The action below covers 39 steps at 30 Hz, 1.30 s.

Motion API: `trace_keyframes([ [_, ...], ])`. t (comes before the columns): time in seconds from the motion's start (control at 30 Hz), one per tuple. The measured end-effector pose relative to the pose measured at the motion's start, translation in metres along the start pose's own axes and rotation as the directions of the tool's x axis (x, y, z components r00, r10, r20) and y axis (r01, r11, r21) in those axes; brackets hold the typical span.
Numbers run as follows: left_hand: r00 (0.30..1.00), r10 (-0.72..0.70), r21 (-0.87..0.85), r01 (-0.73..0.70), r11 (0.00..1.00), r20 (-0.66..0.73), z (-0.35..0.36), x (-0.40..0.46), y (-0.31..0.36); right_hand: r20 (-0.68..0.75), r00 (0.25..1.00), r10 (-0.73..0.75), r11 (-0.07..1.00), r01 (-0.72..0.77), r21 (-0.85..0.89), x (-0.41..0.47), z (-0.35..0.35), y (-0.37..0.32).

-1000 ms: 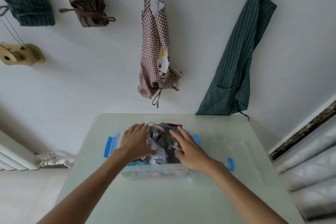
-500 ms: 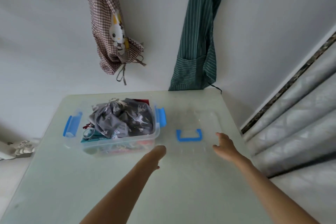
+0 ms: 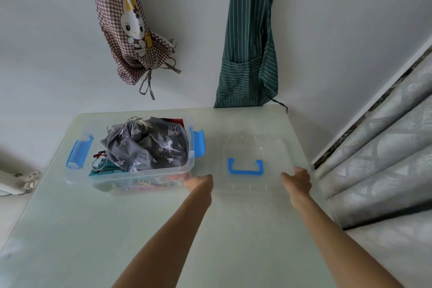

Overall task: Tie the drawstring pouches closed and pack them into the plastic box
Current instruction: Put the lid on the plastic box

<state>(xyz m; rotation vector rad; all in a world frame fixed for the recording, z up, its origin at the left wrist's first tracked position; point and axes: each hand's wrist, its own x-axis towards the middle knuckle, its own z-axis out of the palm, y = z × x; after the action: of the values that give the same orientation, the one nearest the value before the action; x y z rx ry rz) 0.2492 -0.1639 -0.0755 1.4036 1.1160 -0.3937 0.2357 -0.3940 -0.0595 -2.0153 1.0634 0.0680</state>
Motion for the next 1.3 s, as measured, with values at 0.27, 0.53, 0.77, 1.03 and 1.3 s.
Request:
trace_keyframes([
  [0.27, 0.929, 0.153, 0.086, -0.192, 0.978, 0.338, -0.003, -0.088, -0.005, 0.023, 1.0, 0.015, 0.997, -0.017, 0.081, 0.002, -0.079, 0.016],
  [0.53, 0.808, 0.46, 0.106, -0.528, 0.843, 0.367, -0.044, -0.12, 0.044, -0.246, 0.946, -0.211, 0.88, 0.294, 0.374, -0.063, -0.102, -0.044],
  [0.77, 0.673, 0.738, 0.282, -0.699, 0.657, -0.05, -0.194, -0.101, 0.108, -0.166, 0.885, -0.436, 0.761, 0.46, 0.458, -0.157, -0.005, -0.143],
  [1.03, 0.757, 0.633, 0.439, -0.519, 0.733, -0.162, -0.305, -0.044, 0.121, 0.002, 0.833, -0.553, 0.802, 0.531, 0.274, -0.206, 0.098, -0.155],
  [1.3, 0.782, 0.619, 0.457, -0.529, 0.715, -0.064, -0.303, -0.006, 0.114, -0.034, 0.83, -0.557, 0.823, 0.557, 0.113, -0.197, 0.121, -0.145],
])
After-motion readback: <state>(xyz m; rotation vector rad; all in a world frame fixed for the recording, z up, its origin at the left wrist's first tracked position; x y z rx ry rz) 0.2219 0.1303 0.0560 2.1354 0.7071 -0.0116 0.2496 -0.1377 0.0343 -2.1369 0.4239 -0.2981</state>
